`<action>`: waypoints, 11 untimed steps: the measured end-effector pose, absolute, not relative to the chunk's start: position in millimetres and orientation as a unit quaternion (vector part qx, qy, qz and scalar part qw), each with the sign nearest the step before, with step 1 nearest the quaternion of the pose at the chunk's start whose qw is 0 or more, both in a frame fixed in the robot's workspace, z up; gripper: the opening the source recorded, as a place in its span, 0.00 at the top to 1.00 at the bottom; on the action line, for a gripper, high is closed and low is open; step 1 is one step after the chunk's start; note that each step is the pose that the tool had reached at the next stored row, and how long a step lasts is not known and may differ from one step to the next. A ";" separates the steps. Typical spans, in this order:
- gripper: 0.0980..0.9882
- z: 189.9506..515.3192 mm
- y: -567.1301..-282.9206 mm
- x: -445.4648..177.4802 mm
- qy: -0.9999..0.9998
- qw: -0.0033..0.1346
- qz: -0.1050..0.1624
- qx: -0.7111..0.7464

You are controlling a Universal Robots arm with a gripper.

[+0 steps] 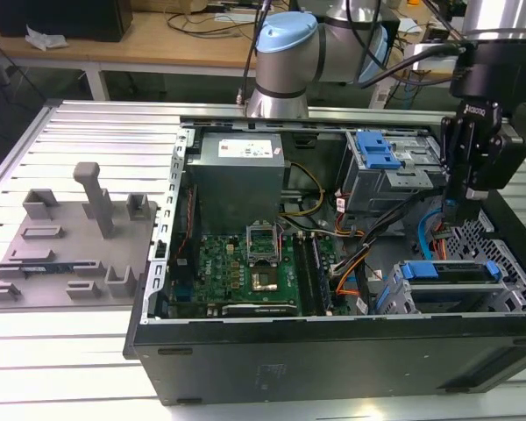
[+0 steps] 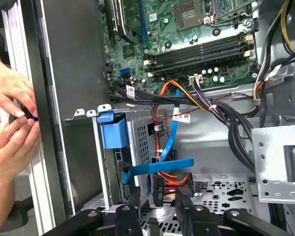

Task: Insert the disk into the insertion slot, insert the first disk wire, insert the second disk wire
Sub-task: 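Insert the first disk wire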

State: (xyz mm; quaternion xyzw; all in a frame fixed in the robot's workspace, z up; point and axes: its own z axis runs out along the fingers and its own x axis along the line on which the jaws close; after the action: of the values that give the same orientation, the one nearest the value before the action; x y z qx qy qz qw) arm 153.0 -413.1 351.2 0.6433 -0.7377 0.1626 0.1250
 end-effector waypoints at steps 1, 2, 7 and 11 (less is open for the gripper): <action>0.64 350.8 -412.7 152.5 -0.738 0.124 0.165 0.643; 0.64 350.4 -412.3 152.0 -0.739 0.123 0.167 0.642; 0.64 346.1 -410.5 150.0 -0.748 0.116 0.175 0.630; 0.64 343.8 -406.7 146.0 -0.747 0.118 0.180 0.629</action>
State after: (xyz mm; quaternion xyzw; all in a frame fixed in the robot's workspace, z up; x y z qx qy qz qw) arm 146.0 -406.7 343.8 0.6288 -0.7473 0.1797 0.1178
